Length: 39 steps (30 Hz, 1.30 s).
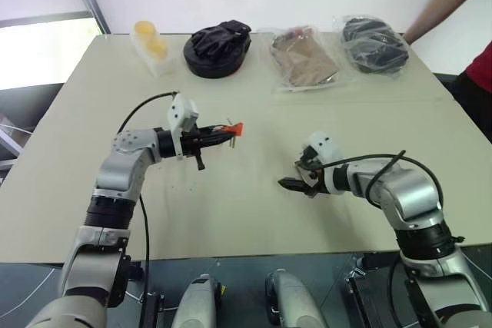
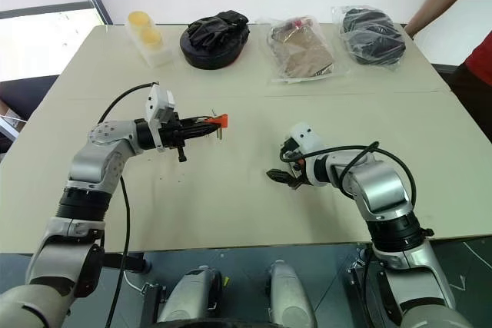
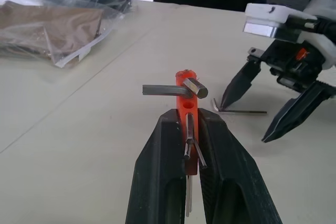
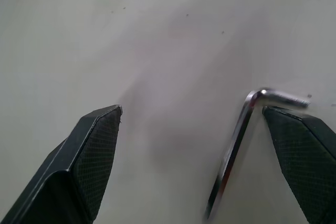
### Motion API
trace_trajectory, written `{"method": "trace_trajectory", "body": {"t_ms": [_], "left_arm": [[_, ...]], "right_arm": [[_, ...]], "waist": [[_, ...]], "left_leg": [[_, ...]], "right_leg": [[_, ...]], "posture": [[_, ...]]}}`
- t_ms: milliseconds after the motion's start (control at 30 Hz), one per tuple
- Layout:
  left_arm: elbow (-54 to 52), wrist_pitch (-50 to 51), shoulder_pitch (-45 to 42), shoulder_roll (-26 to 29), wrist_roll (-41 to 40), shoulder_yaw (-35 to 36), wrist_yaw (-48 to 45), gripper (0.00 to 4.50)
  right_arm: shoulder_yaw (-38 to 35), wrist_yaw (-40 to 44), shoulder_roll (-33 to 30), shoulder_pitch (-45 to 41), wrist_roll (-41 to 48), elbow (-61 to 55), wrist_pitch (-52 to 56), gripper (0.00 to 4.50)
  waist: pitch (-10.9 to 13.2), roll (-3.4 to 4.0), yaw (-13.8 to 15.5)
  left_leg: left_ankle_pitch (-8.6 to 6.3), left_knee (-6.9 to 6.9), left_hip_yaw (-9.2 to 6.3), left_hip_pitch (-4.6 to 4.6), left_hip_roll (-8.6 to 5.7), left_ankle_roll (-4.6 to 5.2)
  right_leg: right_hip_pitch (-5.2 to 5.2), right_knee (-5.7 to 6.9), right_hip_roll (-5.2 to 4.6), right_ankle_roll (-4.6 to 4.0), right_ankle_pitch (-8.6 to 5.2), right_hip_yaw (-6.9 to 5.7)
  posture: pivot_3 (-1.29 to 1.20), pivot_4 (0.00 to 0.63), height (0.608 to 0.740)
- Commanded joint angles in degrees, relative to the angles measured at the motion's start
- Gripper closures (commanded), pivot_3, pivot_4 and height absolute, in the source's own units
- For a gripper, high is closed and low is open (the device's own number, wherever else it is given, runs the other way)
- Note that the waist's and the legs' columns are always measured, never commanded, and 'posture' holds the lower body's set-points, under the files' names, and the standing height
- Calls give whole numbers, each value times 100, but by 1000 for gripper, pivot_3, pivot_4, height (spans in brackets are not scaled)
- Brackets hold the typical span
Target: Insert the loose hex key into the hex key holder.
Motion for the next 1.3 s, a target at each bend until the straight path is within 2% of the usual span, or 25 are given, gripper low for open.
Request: {"method": "trace_trajectory", "body": {"t_ms": [33, 100, 200, 333, 533, 667, 733, 833, 967, 1100, 1300], "left_arm": [[-256, 15, 16, 13, -121, 76, 99, 4500], [-285, 21, 39, 4, -129, 92, 162, 4500], [-323, 12, 77, -8, -139, 107, 242, 4500], [-333, -52, 147, -15, -140, 136, 342, 4500], [-281, -79, 169, 5, -135, 114, 322, 4500], [-71, 289, 39, 165, -363, 129, -80, 4500], [117, 487, -108, 257, -469, 117, -318, 4500], [564, 840, -498, 303, -659, 132, -662, 4500], [1024, 939, -931, 238, -738, 172, -856, 4500], [1416, 909, -1359, 54, -803, 224, -893, 4500], [1715, 804, -1701, -213, -767, 213, -997, 4500]], "right_arm": [[381, -139, 92, -9, -168, 286, -127, 265], [615, -190, 77, 4, -269, 303, -114, 788], [736, -290, 121, 67, -376, 315, -92, 2222], [936, -405, 207, 225, -535, 352, -168, 4355], [747, -570, 536, 193, -646, 519, -511, 4445], [-383, -818, 1221, -480, -312, 757, -1882, 4445], [-860, -788, 1508, -842, -22, 879, -2504, 4445], [-1831, -918, 2154, -1452, 963, 1009, -2816, 4445], [-2468, -1222, 2680, -1780, 1734, 1140, -2878, 4445], [-2661, -1399, 3030, -1790, 2442, 1037, -2634, 4445], [-2390, -1577, 3289, -1540, 2723, 808, -2578, 4445]], "waist": [[-2, -2, -1], [-3, -3, -1], [-8, -10, 1], [-21, -22, 0], [-56, -74, -21], [-53, -71, -132], [-30, -40, -137], [-20, -29, -116], [-22, -30, -59], [-20, -28, -22], [-20, -28, 6]], "left_leg": [[0, 0, 0, 0, 1, 0], [0, 0, 0, 0, 1, 0], [0, -1, -1, 1, 2, 0], [0, -7, -1, 4, 3, 0], [0, -9, -2, 13, 9, 0], [0, -11, -1, 13, 10, 0], [0, -13, 2, -1, 9, 0], [0, -13, -2, -27, 8, 1], [0, -15, -18, -50, 8, 1], [0, -4, -13, -81, 5, 0], [0, -2, -13, -86, 0, 1]], "right_leg": [[0, 0, 0, 0, 0, 0], [0, 0, 0, 0, 0, 0], [0, 1, 1, 0, 0, 0], [0, 1, 2, -1, 0, 0], [8, 0, 8, -3, -1, -1], [8, 0, 9, -3, -1, 0], [-11, 3, 9, -1, 0, 1], [-35, 10, 8, 1, 1, 0], [-42, 3, -1, 1, 1, -21], [-67, 5, -18, 3, 2, -17], [-80, 12, -9, 2, 3, -17]], "posture": [[0, 150, 740], [0, 150, 740], [0, 150, 740], [0, 150, 740], [0, 150, 740], [0, 150, 740], [0, 150, 740], [0, 150, 740], [0, 150, 740], [0, 150, 740], [0, 150, 740]]}}
